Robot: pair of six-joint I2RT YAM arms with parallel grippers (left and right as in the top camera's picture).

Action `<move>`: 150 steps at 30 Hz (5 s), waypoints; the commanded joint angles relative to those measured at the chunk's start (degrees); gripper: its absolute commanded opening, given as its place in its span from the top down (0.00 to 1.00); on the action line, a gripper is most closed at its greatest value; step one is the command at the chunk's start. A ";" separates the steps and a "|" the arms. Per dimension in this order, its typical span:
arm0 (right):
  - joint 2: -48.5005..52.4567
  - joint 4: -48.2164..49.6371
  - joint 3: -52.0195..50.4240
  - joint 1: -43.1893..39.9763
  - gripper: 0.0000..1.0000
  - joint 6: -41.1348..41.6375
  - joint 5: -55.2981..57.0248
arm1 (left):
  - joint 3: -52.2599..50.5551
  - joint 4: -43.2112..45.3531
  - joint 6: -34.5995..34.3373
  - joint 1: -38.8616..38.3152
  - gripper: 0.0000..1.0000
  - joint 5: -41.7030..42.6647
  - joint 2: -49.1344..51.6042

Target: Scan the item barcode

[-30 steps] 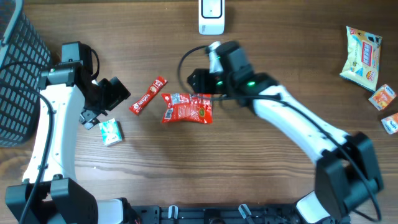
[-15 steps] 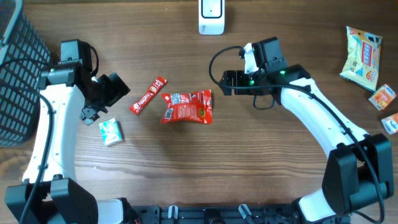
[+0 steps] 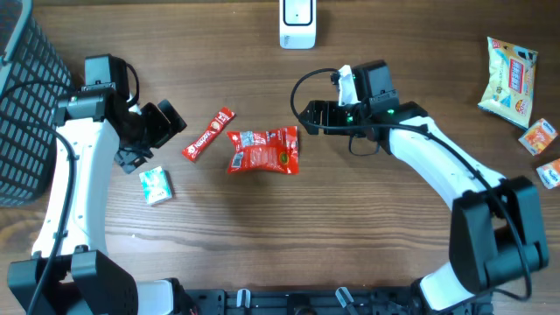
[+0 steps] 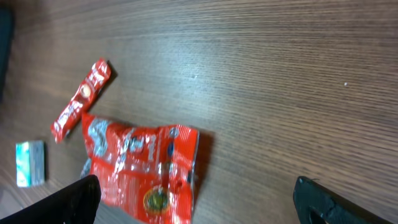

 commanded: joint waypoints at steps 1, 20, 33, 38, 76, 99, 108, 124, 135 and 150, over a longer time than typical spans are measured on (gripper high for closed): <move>2.95 1.55 -0.72 -0.04 0.00 3.65 -0.98 | 0.46 0.15 2.69 -0.39 0.00 3.96 -0.35; 8.37 4.22 -0.74 1.68 0.00 5.68 -9.20 | -9.35 9.79 2.38 -8.74 0.00 4.37 -0.09; 13.33 5.79 -0.74 3.48 0.00 8.96 -14.40 | -9.35 6.51 2.43 -6.23 0.00 4.35 -0.09; 18.14 9.35 -0.74 5.73 0.01 15.56 -16.06 | -9.35 6.58 2.43 -6.23 0.00 4.37 -0.09; 8.26 2.62 6.36 7.04 0.96 12.48 3.26 | -9.35 4.85 2.45 -6.23 0.00 4.35 -0.09; -0.81 -12.68 20.09 5.40 0.00 3.56 7.41 | -11.56 8.94 2.47 -6.27 0.00 17.00 1.42; -0.83 -13.53 20.09 -5.66 0.00 6.95 -5.90 | -14.97 17.51 4.42 -6.62 0.00 28.96 9.35; -0.83 -18.40 20.09 -11.72 0.00 -0.79 -11.39 | -14.97 40.59 4.83 -10.21 0.00 34.51 23.65; -0.83 -19.10 20.09 -11.72 0.00 -1.38 -11.39 | -14.97 45.09 3.69 -12.87 0.00 34.80 25.64; -0.72 -21.88 13.31 -9.79 0.21 0.42 -8.76 | -14.97 38.42 0.81 -15.06 0.00 21.73 25.64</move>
